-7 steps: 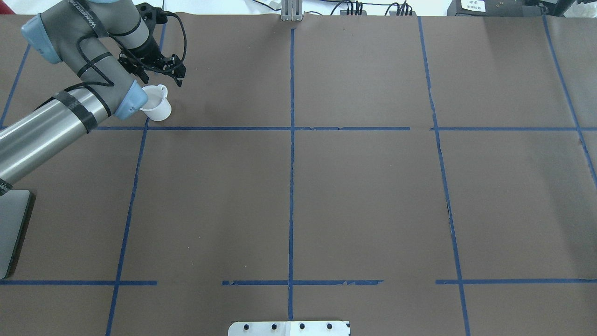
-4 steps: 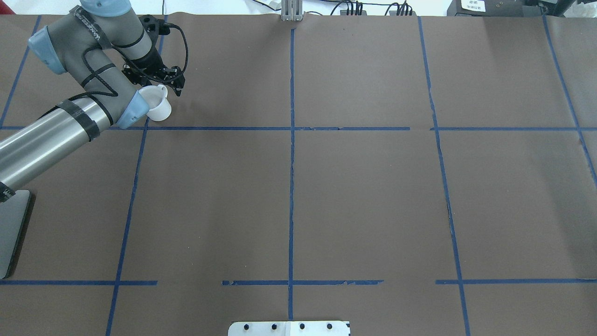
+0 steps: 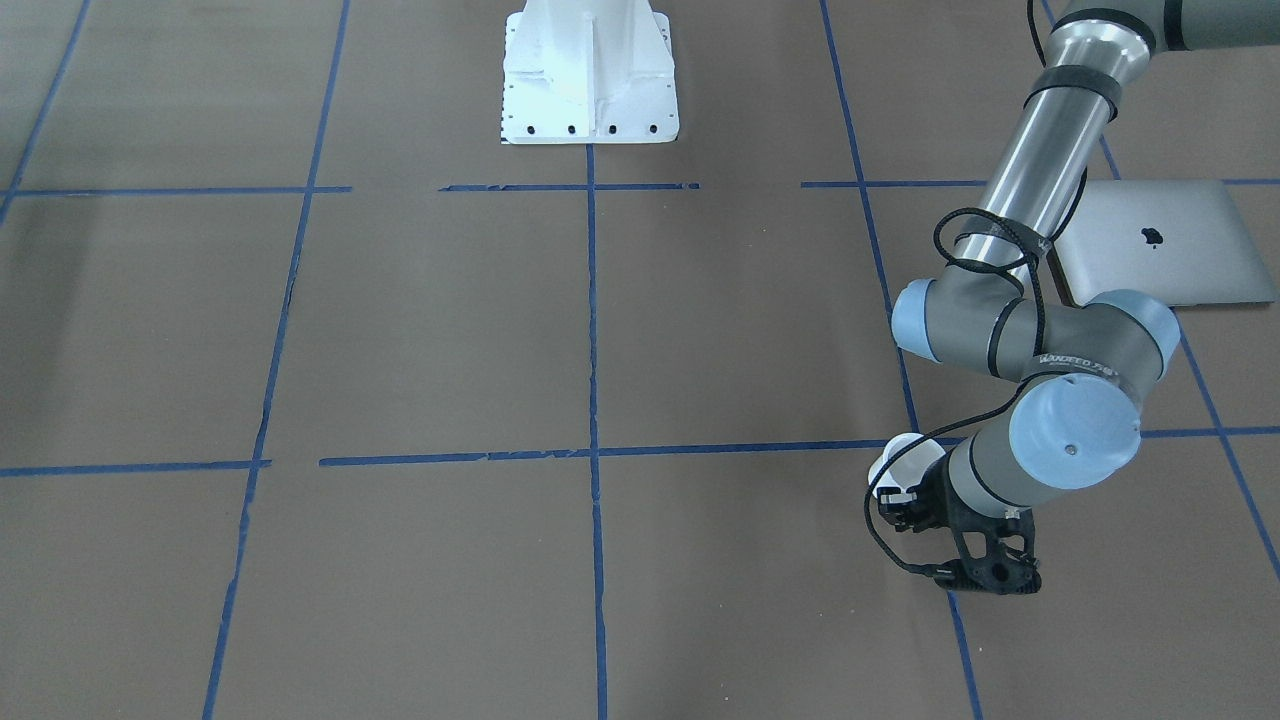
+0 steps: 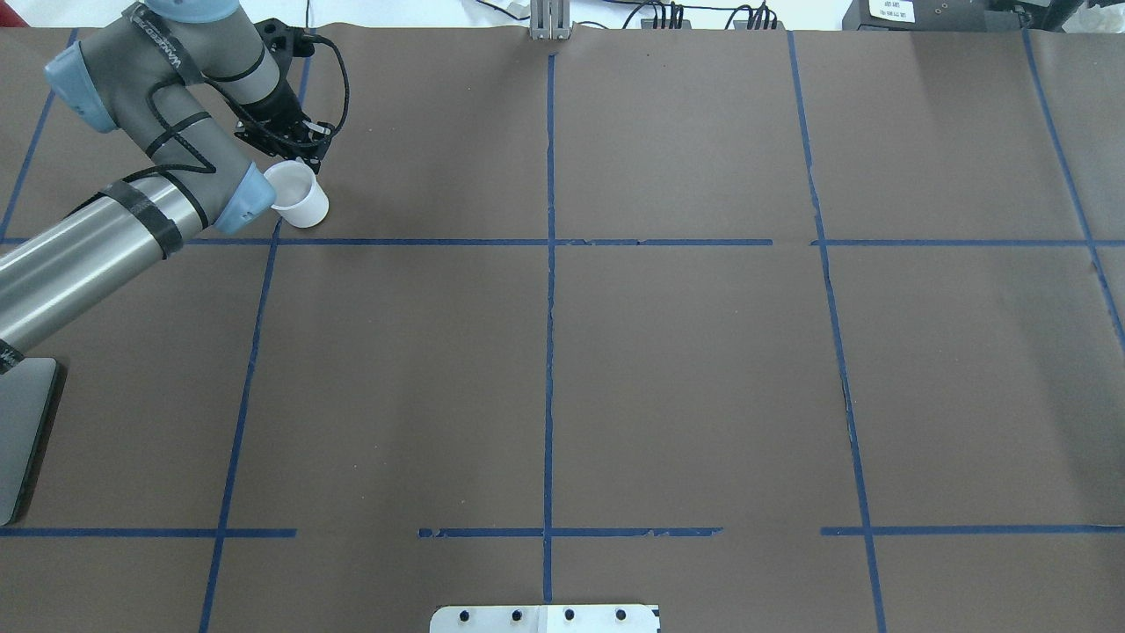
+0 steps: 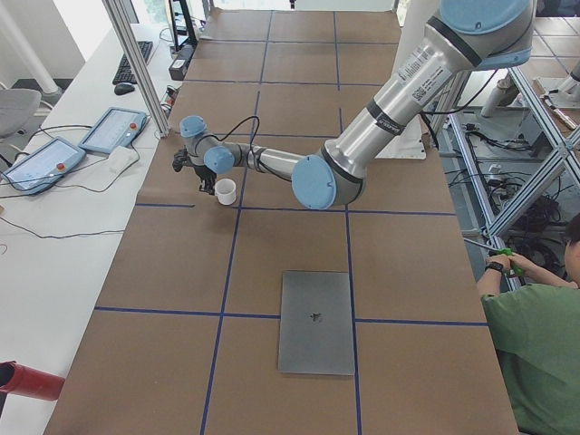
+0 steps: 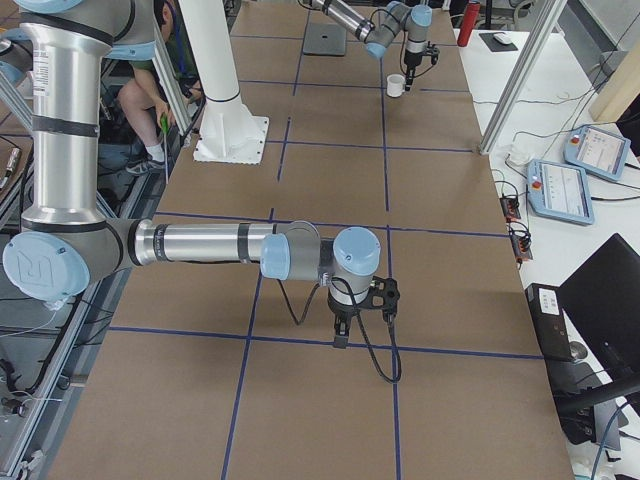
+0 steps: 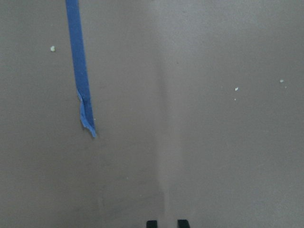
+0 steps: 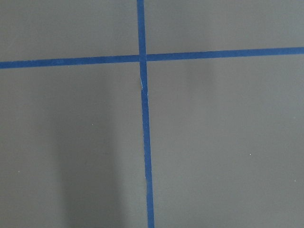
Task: Place cup on laptop
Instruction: 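Lift the cup with the left gripper and carry it toward the robot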
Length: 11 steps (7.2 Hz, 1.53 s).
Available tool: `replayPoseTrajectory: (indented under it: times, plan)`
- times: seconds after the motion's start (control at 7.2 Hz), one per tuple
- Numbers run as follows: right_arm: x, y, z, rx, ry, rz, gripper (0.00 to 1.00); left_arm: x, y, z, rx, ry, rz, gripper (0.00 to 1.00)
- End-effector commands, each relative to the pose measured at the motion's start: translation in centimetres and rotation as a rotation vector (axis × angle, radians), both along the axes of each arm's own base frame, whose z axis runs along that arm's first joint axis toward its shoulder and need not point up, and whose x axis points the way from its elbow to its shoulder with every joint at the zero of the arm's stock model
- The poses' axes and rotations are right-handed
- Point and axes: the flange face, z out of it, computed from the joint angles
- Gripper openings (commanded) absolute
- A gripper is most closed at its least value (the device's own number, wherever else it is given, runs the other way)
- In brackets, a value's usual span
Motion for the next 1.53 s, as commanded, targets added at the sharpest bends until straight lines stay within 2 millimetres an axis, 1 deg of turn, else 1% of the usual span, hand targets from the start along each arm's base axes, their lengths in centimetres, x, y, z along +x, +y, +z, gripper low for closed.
replayPoseTrajectory:
  times: [0.0, 0.14, 0.28, 0.42, 0.56, 0.69, 0.83, 0.97, 1.11, 1.25, 1.39]
  plan:
    - [0.0, 0.0, 0.0, 0.000, 0.000, 0.000, 1.00, -5.4, -2.1, -2.1, 0.001, 0.001, -0.056, 0.00]
    - [0.0, 0.0, 0.0, 0.000, 0.000, 0.000, 1.00, -7.7, -2.3, -3.8, 0.004, -0.023, -0.046, 0.00]
    - [0.0, 0.0, 0.0, 0.000, 0.000, 0.000, 1.00, -11.0, -1.5, -4.6, -0.001, -0.050, -0.039, 0.00]
    - [0.0, 0.0, 0.0, 0.000, 0.000, 0.000, 1.00, -14.2, 2.5, -3.7, 0.004, -0.049, -0.052, 0.00]
    - [0.0, 0.0, 0.0, 0.000, 0.000, 0.000, 1.00, -18.1, 6.4, -2.1, 0.025, -0.039, -0.079, 0.00]
    - [0.0, 0.0, 0.0, 0.000, 0.000, 0.000, 1.00, -20.2, 10.4, 0.1, 0.012, -0.045, -0.083, 0.00]
    - [0.0, 0.0, 0.0, 0.000, 0.000, 0.000, 1.00, -23.6, 14.5, 3.7, -0.019, -0.052, -0.105, 0.00]
    - [0.0, 0.0, 0.0, 0.000, 0.000, 0.000, 1.00, -26.2, 19.1, 6.9, -0.042, -0.053, -0.087, 0.00]
    - [0.0, 0.0, 0.0, 0.000, 0.000, 0.000, 1.00, -29.3, 22.1, 9.8, -0.056, -0.073, -0.086, 0.00]
    - [0.0, 0.0, 0.0, 0.000, 0.000, 0.000, 1.00, -30.4, 24.8, 13.1, -0.075, -0.074, -0.088, 0.00]
    - [0.0, 0.0, 0.0, 0.000, 0.000, 0.000, 1.00, -31.6, 28.5, 17.0, -0.044, -0.059, -0.096, 0.00]
